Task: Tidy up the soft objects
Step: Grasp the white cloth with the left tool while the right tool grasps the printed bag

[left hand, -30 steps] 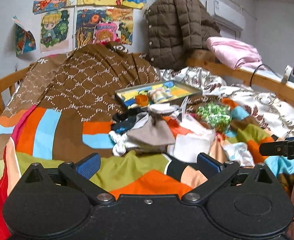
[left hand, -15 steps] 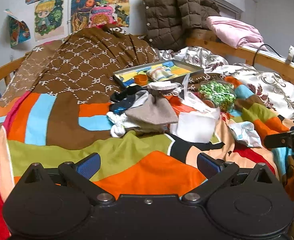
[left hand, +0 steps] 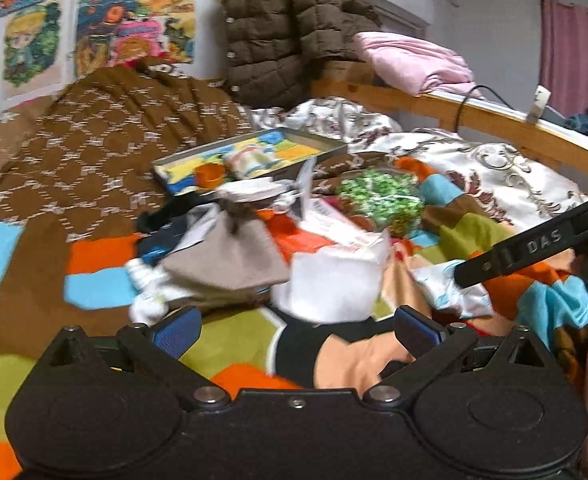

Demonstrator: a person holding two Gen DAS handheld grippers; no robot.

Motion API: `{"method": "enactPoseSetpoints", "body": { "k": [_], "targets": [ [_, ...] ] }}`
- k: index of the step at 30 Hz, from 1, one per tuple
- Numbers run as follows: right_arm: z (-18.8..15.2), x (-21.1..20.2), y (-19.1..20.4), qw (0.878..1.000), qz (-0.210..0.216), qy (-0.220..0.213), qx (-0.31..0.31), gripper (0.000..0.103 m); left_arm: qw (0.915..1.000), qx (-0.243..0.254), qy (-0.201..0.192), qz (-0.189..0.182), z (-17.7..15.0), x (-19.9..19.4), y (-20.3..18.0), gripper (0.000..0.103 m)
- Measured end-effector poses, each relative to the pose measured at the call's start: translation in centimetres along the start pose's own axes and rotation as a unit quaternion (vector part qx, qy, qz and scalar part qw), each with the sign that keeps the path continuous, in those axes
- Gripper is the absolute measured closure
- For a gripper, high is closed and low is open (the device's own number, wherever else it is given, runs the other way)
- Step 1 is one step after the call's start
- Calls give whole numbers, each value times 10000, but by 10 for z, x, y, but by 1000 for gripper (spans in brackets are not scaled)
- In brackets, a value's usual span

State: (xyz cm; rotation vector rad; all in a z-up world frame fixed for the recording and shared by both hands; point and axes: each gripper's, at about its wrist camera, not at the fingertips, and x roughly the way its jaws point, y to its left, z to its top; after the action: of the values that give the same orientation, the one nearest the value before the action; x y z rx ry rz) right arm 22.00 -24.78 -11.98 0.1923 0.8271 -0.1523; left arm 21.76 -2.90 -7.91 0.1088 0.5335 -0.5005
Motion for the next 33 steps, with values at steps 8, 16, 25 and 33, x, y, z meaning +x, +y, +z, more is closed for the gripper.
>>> {"method": "enactPoseSetpoints", "body": {
  "k": [8, 16, 25, 33],
  "targets": [
    [25, 36, -27, 9989, 80, 268, -389, 0, 9987, 41, 161, -491, 16, 62, -1, 3],
    [20, 70, -19, 9963, 103, 636, -571, 1, 9961, 49, 583, -664, 17, 109, -3, 8],
    [15, 85, -16, 9955, 135, 804, -476, 1, 9924, -40, 857, -879, 9, 124, -8, 19],
    [15, 82, -15, 9957, 193, 733, -531, 19, 9915, 121, 987, -838, -1, 133, -16, 25]
  ]
}}
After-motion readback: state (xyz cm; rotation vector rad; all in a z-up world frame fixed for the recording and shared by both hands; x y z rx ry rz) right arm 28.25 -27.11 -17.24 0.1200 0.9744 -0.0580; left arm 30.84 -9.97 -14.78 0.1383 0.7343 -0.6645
